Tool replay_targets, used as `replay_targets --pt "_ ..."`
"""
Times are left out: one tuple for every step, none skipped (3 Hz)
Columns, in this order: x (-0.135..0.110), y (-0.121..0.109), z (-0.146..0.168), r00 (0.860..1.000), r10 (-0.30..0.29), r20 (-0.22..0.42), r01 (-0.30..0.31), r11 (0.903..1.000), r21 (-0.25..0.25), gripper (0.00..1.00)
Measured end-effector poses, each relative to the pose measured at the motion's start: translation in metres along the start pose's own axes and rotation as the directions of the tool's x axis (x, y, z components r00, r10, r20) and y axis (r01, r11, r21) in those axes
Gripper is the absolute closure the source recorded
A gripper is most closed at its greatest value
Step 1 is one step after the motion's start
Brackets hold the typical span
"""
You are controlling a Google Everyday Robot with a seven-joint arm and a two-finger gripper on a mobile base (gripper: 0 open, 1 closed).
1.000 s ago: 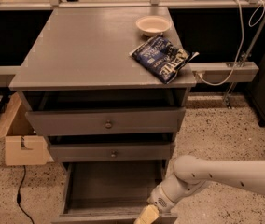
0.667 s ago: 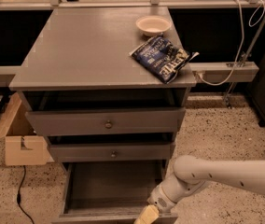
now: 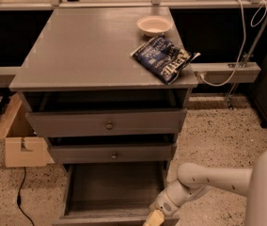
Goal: Close bottom drawer
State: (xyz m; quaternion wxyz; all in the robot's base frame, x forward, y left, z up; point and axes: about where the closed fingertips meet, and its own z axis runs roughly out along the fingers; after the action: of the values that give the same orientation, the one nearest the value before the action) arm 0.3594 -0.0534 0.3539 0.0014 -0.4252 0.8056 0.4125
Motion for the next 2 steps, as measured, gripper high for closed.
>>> replay_targets --pt "0.02 -0.042 0.032 1.0 -0.024 -0.018 0.023 0.9981 -0.057 0.19" --pt "0.038 -0.073 0.055 0.999 -0.035 -0.018 0.033 0.9955 -0.088 0.5"
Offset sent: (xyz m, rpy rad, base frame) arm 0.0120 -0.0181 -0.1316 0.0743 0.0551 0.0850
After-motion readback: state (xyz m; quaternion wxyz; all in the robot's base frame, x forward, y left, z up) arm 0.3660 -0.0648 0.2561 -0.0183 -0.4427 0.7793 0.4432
